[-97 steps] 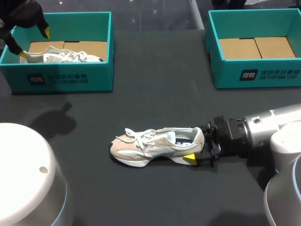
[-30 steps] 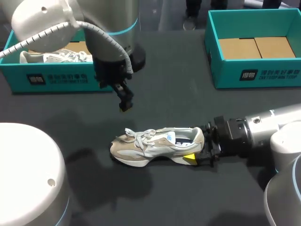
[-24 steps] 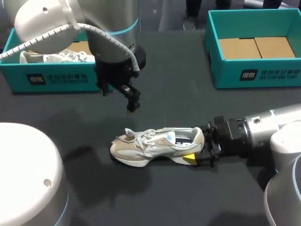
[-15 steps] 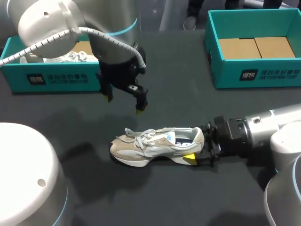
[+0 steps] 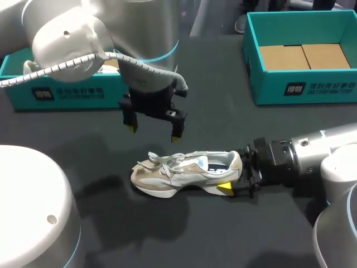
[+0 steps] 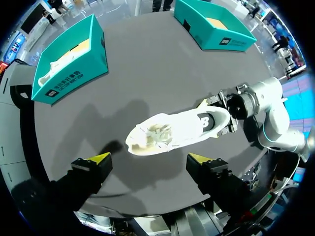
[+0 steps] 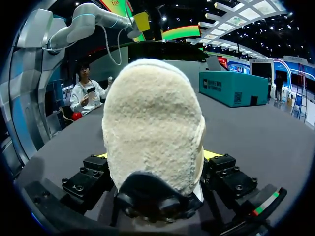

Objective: Take the shoe out of the shoebox, open the shoe tongue, remove and reinsert the insole, then place the shoe into the shoebox

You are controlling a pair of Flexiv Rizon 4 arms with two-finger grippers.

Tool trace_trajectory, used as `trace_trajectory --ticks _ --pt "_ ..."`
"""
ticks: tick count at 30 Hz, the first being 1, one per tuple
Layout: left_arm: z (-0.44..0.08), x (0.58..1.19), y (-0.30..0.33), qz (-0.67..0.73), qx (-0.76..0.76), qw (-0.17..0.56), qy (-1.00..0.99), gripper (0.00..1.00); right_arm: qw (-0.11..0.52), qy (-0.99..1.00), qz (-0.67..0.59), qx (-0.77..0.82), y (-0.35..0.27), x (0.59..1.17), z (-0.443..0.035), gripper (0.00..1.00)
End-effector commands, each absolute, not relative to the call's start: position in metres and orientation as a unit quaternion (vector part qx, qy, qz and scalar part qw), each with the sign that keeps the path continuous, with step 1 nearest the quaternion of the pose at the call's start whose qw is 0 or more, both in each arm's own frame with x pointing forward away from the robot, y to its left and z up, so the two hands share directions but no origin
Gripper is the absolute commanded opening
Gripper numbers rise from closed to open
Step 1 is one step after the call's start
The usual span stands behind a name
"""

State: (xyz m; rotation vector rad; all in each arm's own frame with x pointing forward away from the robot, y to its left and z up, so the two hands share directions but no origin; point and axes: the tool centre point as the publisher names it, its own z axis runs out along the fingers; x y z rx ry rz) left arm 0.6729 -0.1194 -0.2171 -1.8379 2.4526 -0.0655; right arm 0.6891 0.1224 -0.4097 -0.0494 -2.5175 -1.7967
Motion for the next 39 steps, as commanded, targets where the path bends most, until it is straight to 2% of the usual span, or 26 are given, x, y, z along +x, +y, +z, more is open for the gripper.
trace_trajectory --ticks 1,14,24,39 --pt "-0.217 0.674 -0.121 -0.019 -0.599 0.038 0.799 1.00 0.024 -0.815 -0.579 -0.017 0.123 0.689 -0.410 0.00" --pt "-0.233 0.663 -0.147 -0.019 -0.610 0.052 0.791 1.00 0.024 -0.815 -0.579 -0.017 0.123 0.689 -0.410 0.00" --pt "-0.255 0.659 -0.173 0.002 -0.606 0.035 0.795 1.00 0.024 -0.815 -0.579 -0.017 0.123 0.689 -0.410 0.00" --pt "-0.263 0.659 -0.179 0.019 -0.621 0.044 0.782 1.00 0.024 -0.815 -0.579 -0.017 0.123 0.689 -0.410 0.00"
